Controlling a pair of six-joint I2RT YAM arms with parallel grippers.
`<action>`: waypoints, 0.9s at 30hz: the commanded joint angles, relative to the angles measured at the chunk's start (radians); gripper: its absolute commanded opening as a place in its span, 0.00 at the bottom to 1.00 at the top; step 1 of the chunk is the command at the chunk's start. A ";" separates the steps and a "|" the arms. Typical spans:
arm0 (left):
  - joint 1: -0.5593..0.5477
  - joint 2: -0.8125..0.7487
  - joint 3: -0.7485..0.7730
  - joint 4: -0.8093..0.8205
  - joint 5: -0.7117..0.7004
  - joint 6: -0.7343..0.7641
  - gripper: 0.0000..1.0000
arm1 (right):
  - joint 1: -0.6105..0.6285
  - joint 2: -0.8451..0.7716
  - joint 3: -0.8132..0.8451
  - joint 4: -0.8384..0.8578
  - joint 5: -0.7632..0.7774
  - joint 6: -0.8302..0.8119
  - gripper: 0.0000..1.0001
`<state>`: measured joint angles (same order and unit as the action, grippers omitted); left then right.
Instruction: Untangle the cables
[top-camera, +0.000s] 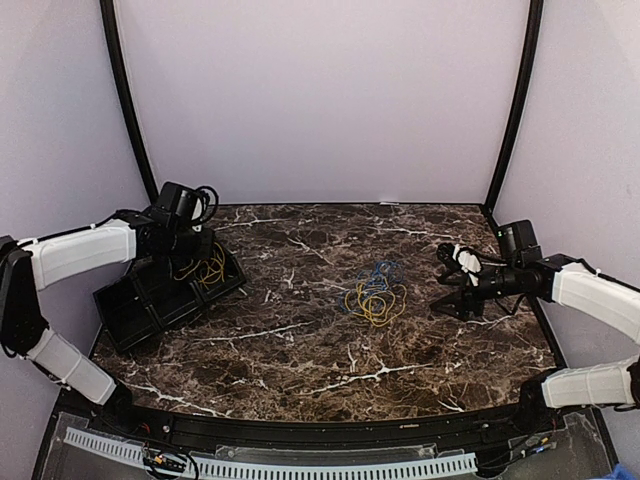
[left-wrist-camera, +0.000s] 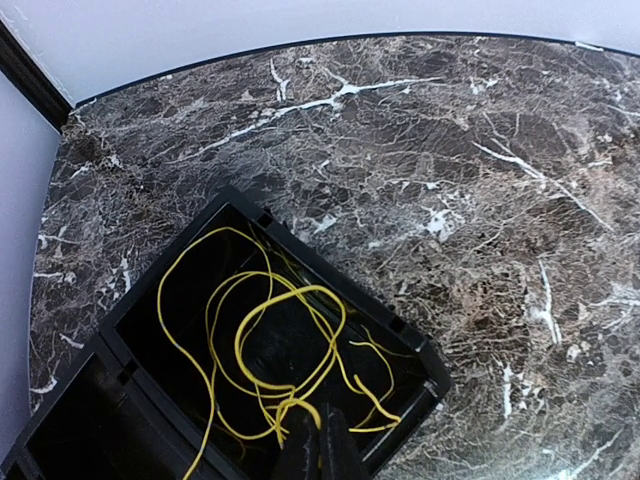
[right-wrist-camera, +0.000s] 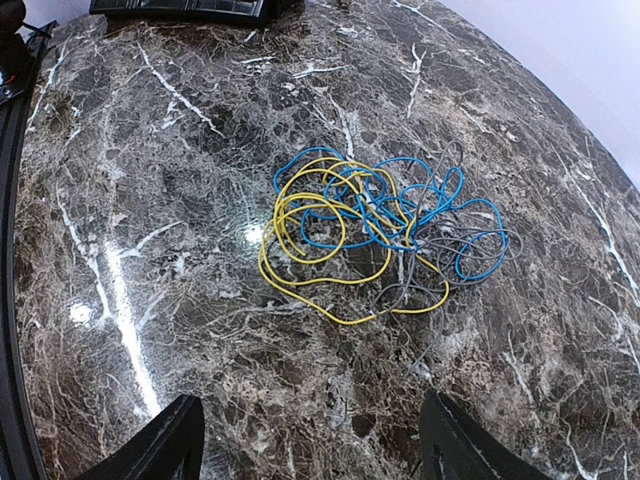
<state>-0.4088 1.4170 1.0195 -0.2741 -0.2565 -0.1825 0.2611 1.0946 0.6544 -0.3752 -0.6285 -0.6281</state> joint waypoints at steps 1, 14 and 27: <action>0.005 0.100 0.080 0.034 -0.063 0.036 0.00 | -0.003 -0.016 0.018 0.004 0.002 -0.007 0.75; 0.014 0.391 0.306 -0.088 -0.172 0.004 0.00 | -0.003 -0.005 0.021 0.000 0.005 -0.010 0.75; 0.015 0.084 0.232 -0.199 -0.120 0.013 0.41 | -0.002 0.023 0.022 0.005 0.030 -0.012 0.75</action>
<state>-0.4011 1.6398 1.3029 -0.4240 -0.3904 -0.1703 0.2611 1.1130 0.6544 -0.3759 -0.6067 -0.6315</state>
